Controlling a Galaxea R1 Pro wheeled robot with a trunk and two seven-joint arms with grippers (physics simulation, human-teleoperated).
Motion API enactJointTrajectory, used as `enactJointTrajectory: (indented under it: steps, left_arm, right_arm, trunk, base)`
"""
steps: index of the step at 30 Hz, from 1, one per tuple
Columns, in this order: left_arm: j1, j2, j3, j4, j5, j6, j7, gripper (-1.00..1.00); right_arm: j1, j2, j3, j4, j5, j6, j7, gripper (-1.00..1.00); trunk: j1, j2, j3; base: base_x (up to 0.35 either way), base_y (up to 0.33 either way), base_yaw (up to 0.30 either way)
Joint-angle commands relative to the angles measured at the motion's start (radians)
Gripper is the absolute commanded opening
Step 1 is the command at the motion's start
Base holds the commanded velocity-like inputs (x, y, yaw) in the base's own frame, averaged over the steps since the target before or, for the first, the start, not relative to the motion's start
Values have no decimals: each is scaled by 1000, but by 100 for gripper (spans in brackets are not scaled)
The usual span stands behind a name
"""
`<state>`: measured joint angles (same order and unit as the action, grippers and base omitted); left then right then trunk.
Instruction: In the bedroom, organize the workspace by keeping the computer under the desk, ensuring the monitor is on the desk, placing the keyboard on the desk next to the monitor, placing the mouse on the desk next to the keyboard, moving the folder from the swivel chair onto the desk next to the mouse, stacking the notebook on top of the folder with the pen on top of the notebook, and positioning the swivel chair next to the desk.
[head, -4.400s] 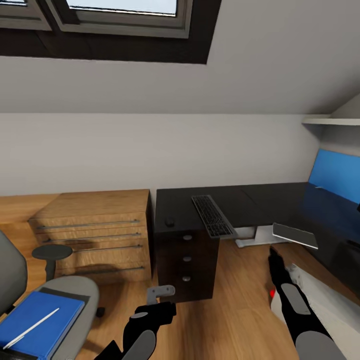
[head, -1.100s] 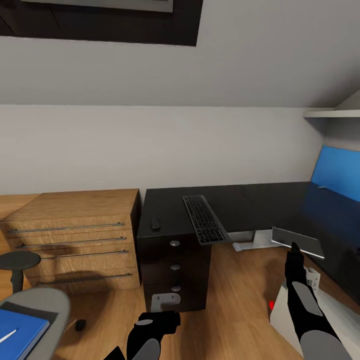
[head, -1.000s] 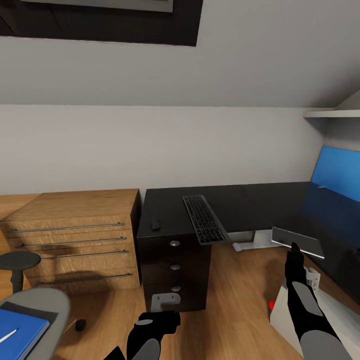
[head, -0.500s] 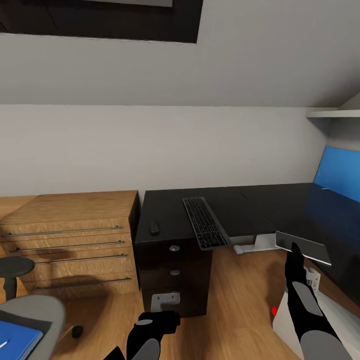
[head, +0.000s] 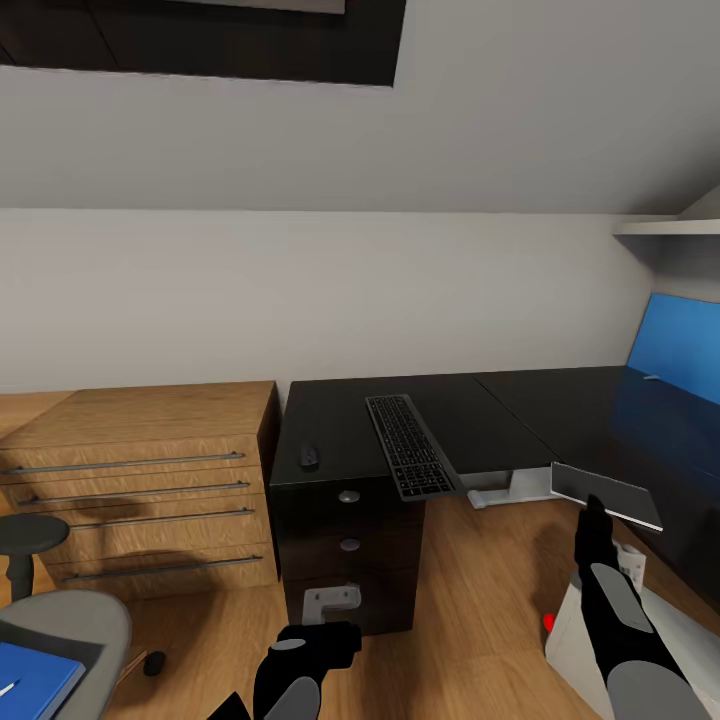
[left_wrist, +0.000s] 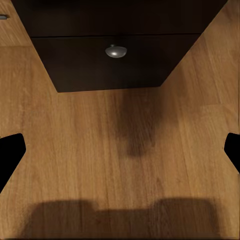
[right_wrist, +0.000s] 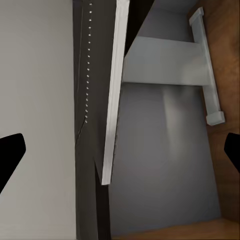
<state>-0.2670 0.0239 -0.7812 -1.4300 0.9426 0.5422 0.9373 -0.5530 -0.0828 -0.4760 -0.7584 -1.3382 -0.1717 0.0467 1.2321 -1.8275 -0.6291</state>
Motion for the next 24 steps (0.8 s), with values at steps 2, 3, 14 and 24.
enactJointTrajectory:
  steps: [2,3,14,24]
  left_arm:
    - [-1,1,-2,-1,14,2,8,100]
    - [-1,1,-2,-1,17,2,8,100]
    - [-1,1,-3,-1,27,2,8,100]
    - [-1,1,-2,-1,26,2,6,100]
  right_arm:
    - [-1,-1,1,1,-16,-3,1,100]
    - [-1,-2,1,1,-18,-3,0,100]
    - [-1,-3,2,1,-27,-3,-5,100]
    - [-1,-3,2,1,-27,-3,-5,100]
  trunk:
    - [0,-1,-1]
    - [0,-1,-1]
    - [0,-1,-1]
    - [0,-1,-1]
  base:
    - [0,0,0]
    - [0,0,0]
    - [0,0,0]
    - [33,0,0]
